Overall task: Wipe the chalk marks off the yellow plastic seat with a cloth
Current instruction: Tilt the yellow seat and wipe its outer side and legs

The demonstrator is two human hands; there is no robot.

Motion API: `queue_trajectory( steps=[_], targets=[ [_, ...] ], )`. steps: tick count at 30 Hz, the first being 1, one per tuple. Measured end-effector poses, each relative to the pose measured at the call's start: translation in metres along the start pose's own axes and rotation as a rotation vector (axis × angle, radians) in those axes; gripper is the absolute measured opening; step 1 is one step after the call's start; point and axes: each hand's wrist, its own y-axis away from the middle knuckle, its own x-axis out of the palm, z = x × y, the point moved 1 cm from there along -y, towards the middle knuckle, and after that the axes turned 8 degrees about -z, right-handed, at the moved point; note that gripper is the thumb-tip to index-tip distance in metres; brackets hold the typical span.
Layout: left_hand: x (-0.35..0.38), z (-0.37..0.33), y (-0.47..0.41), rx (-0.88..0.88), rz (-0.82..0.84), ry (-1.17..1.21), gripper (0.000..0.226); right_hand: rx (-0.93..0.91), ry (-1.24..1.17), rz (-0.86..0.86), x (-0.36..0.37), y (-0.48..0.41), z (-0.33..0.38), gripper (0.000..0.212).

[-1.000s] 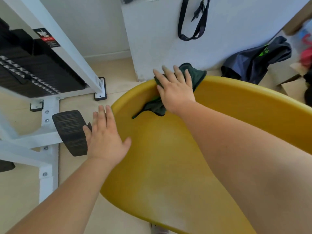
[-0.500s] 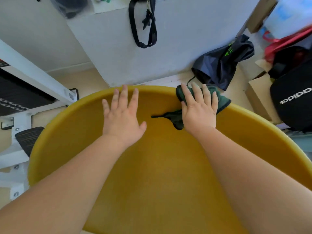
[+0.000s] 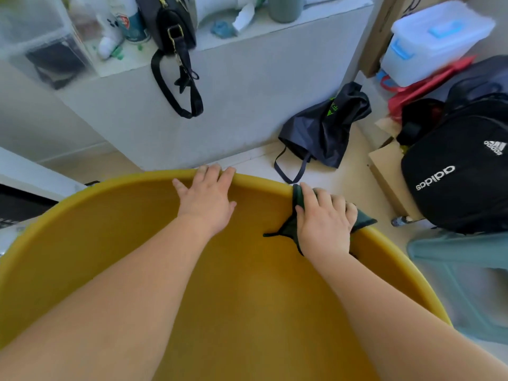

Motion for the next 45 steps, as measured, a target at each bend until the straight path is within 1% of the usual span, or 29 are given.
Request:
queue_trajectory(
  steps=[2, 4, 6, 8, 12, 15, 18, 21, 23, 26, 28, 32, 36, 39, 43, 45],
  targets=[
    [-0.007, 0.006, -0.023, 0.033, -0.037, -0.040, 0.049, 0.036, -0.014, -0.006, 0.006, -0.014, 0.013, 0.040],
    [-0.011, 0.017, -0.042, 0.067, -0.061, -0.047, 0.039, 0.069, -0.030, -0.047, 0.011, -0.022, 0.031, 0.036],
    [-0.011, 0.038, -0.055, 0.087, -0.074, -0.044, 0.037, 0.071, -0.041, -0.078, 0.017, -0.031, 0.051, 0.035],
    [-0.012, 0.068, -0.066, 0.081, -0.097, -0.026, 0.034, 0.036, -0.054, -0.068, 0.021, -0.047, 0.075, 0.035],
    [-0.018, 0.141, -0.087, -0.023, -0.083, 0.021, 0.028, -0.086, -0.036, 0.013, 0.030, -0.098, 0.138, 0.037],
    [-0.025, 0.198, -0.099, -0.100, -0.057, 0.027, 0.027, -0.170, -0.022, 0.068, 0.034, -0.130, 0.193, 0.040],
    [-0.030, 0.245, -0.106, -0.121, -0.021, 0.047, 0.033, -0.183, -0.027, 0.111, 0.042, -0.150, 0.241, 0.041],
    [-0.025, 0.279, -0.104, -0.129, -0.012, 0.115, 0.043, -0.182, -0.018, 0.084, 0.055, -0.154, 0.264, 0.041],
    [-0.014, 0.297, -0.097, -0.178, -0.074, 0.143, 0.046, -0.185, -0.028, 0.014, 0.064, -0.152, 0.265, 0.041],
    [0.005, 0.311, -0.084, -0.227, -0.226, 0.220, 0.044, -0.214, -0.053, -0.119, 0.078, -0.148, 0.259, 0.042],
    [0.010, 0.314, -0.086, -0.224, -0.273, 0.258, 0.044, -0.239, -0.075, -0.167, 0.085, -0.150, 0.256, 0.041],
    [0.004, 0.322, -0.109, -0.272, -0.303, 0.280, 0.046, -0.258, -0.149, -0.189, 0.088, -0.178, 0.262, 0.040],
    [-0.004, 0.323, -0.139, -0.281, -0.325, 0.265, 0.047, -0.292, -0.123, -0.168, 0.093, -0.214, 0.267, 0.042],
    [-0.009, 0.325, -0.154, -0.300, -0.312, 0.232, 0.048, -0.316, -0.134, -0.168, 0.094, -0.233, 0.273, 0.042],
    [-0.019, 0.324, -0.161, -0.386, -0.276, 0.161, 0.049, -0.351, -0.196, -0.152, 0.087, -0.250, 0.282, 0.039],
    [-0.027, 0.312, -0.158, -0.426, -0.274, 0.138, 0.053, -0.363, -0.238, -0.155, 0.083, -0.256, 0.284, 0.034]
  ],
)
